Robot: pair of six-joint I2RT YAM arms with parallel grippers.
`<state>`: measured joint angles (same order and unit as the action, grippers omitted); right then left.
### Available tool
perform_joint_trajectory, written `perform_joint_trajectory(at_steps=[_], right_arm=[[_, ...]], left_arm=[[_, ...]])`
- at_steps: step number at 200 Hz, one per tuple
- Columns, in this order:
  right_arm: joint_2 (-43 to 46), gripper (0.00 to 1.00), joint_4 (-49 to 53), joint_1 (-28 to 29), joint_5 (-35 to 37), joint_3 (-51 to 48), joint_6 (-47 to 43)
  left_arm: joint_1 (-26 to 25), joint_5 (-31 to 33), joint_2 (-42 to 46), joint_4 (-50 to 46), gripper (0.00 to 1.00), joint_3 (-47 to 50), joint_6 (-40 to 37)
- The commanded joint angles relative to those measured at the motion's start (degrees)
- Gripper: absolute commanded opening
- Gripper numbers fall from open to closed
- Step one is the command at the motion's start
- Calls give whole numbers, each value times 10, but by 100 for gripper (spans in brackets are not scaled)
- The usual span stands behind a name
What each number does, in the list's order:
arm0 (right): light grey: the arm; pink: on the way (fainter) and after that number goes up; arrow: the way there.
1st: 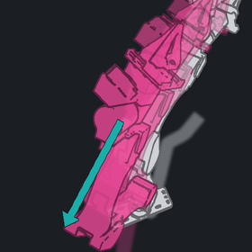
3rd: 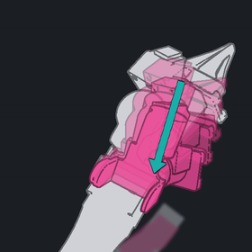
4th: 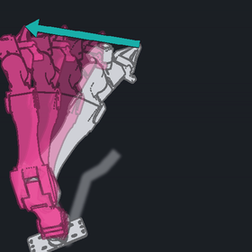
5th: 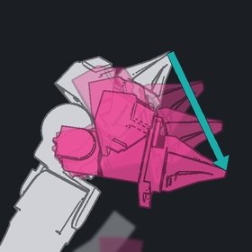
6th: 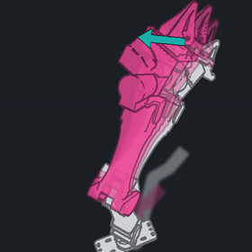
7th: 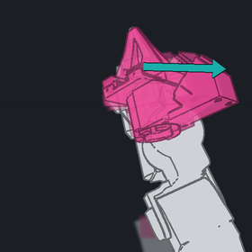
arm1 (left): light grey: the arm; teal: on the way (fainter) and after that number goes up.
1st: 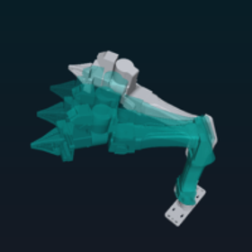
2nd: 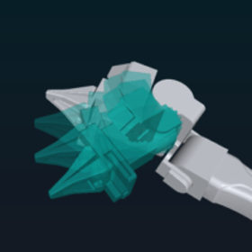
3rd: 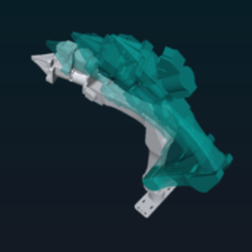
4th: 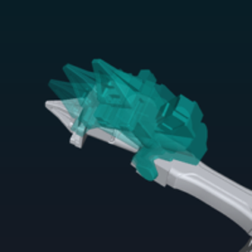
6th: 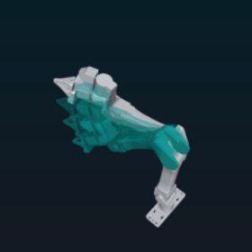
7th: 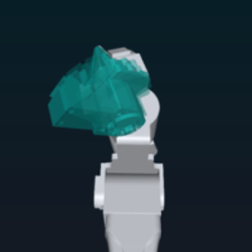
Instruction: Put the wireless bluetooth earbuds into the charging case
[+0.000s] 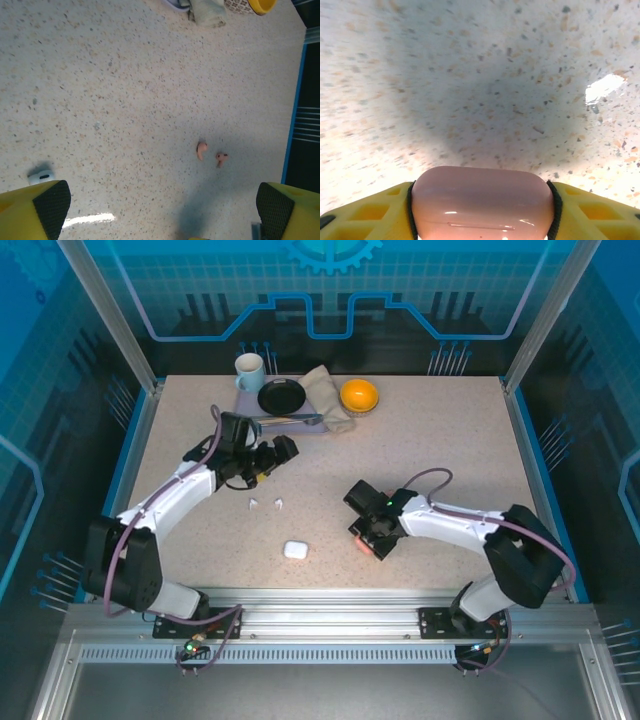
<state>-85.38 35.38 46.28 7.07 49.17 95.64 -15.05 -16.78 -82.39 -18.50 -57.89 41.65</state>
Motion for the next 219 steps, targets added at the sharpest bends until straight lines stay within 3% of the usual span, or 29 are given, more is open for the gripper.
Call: perform_joint_trajectory(at_steps=[1,47,101,141,219], right_arm=[[41,40,-5,-20,25,3,-19],[68,40,-5,-57,10,58,-69],[55,40,-36,-97,-41,92,-77],[45,40,-49,-117,-65,111,-64],[14,40,-67,-137,-101,153,-40]], left_arm=[[-10,-42,43,60,99,44,-4],[-52,-63,113,189,99,151,27],[-161,0,121,349,98,226,35],[-207,59,107,421,90,246,36],[-260,87,14,507,76,219,47]])
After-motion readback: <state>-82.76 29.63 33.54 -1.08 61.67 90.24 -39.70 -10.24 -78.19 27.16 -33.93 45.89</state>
